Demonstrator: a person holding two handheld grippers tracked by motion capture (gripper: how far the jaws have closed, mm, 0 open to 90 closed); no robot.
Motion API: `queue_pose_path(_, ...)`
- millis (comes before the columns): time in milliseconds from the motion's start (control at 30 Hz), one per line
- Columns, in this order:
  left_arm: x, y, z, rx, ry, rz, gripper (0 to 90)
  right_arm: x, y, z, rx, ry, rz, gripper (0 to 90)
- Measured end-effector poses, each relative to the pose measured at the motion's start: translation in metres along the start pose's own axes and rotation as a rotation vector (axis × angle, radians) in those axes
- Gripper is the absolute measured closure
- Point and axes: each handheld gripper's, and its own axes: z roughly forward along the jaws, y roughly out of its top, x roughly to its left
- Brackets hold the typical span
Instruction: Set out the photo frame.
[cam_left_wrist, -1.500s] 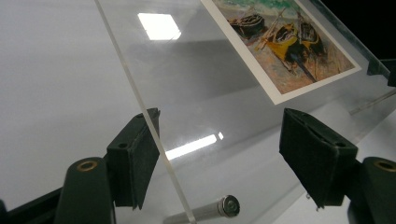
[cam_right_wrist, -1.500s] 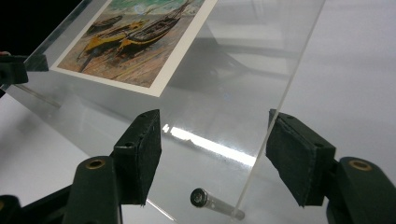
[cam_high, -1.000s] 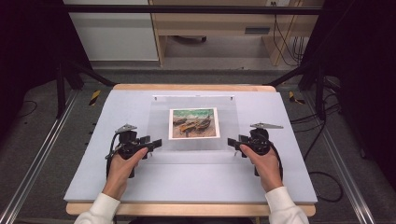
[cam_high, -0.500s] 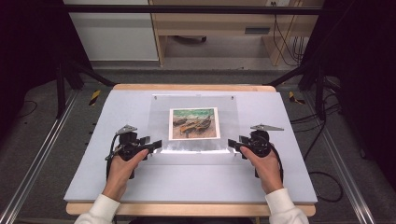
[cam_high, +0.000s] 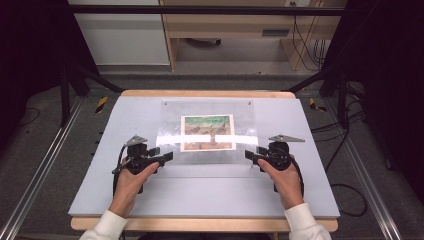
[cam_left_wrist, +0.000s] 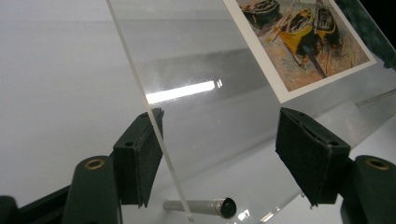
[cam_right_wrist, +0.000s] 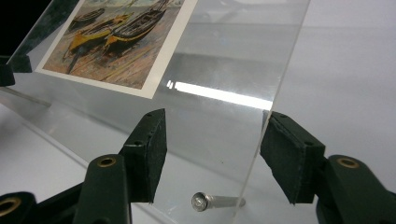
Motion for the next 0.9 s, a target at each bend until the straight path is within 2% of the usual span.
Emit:
queue_pose_path(600,-0.005,-0.003,-0.005,0.006,0.015,0.038,33.2,0.007,-0.007,-0.007,-0.019,-0.025,-0.021,45.3)
queue_pose_path(900,-0.006,-0.006,-0.009,-0.001,0.017,0.039,35.8,0.010,-0.011,-0.011,-0.024,-0.032,-0.033,47.3)
